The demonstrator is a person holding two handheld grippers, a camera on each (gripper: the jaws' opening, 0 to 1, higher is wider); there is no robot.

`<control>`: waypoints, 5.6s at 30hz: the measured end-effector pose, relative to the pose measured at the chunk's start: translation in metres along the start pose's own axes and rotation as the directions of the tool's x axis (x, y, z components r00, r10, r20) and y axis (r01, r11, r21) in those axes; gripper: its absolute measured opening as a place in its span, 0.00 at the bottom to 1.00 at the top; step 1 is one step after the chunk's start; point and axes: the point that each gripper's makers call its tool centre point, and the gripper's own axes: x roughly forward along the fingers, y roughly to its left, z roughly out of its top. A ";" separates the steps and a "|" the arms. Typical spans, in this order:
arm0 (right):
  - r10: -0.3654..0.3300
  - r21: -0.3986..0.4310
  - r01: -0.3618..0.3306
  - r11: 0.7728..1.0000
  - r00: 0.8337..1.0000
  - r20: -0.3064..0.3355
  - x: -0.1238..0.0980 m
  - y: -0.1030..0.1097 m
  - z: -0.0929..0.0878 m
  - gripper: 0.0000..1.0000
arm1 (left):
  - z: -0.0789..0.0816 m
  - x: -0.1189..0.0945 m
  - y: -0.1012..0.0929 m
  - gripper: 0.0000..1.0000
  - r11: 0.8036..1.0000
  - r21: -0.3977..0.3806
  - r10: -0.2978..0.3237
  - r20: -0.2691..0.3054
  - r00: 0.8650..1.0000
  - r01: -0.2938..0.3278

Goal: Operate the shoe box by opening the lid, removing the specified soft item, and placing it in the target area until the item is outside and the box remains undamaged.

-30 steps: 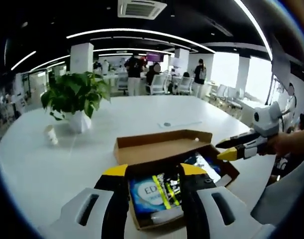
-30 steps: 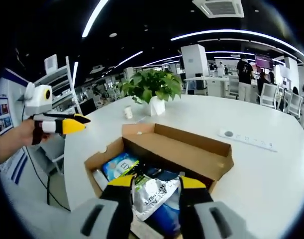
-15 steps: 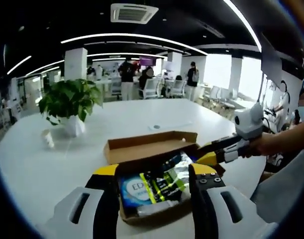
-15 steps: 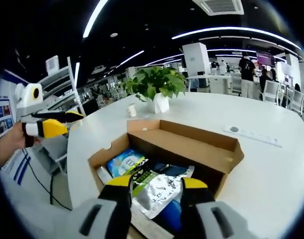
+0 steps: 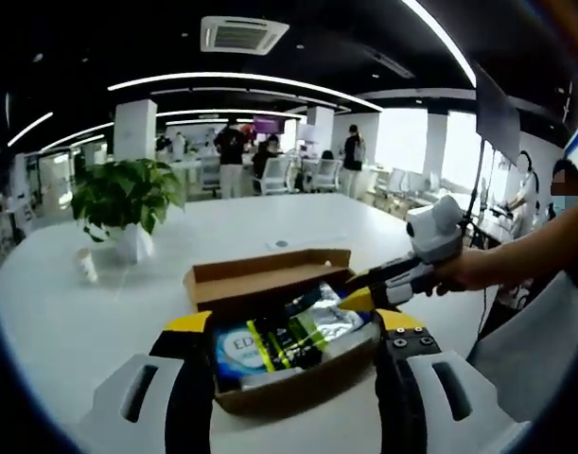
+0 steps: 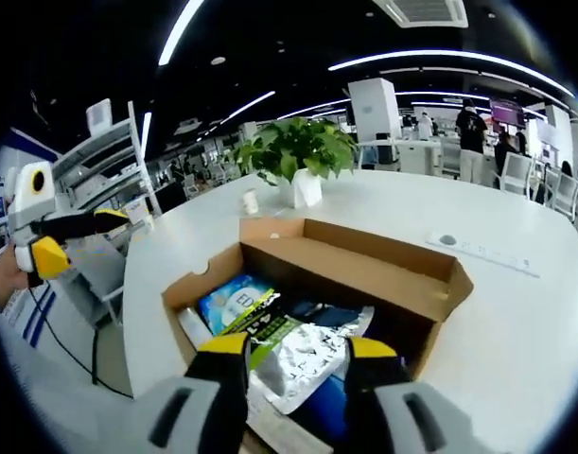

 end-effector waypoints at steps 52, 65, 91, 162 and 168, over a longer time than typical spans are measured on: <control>0.072 0.266 -0.064 0.962 0.997 -0.020 0.036 0.003 -0.004 0.17 | -0.049 -0.057 -0.062 0.84 0.999 -0.035 -0.026 -0.020 0.999 0.026; 0.133 0.372 -0.125 0.920 0.991 0.004 0.039 0.019 0.002 0.06 | -0.051 -0.056 -0.064 0.82 0.998 -0.045 -0.043 -0.023 0.999 0.042; 0.198 0.418 -0.198 0.887 0.979 0.045 0.041 0.043 0.016 0.00 | -0.051 -0.056 -0.065 0.80 0.997 -0.057 -0.048 -0.011 0.999 0.047; 0.171 0.449 -0.276 0.850 0.950 0.259 -0.085 0.000 0.073 0.00 | -0.064 -0.051 -0.074 1.00 0.995 0.033 -0.086 -0.090 0.992 0.089; 0.145 0.470 -0.264 0.842 0.950 0.275 -0.103 -0.016 0.069 0.00 | -0.064 -0.050 -0.077 1.00 0.994 0.035 -0.096 -0.093 0.991 0.099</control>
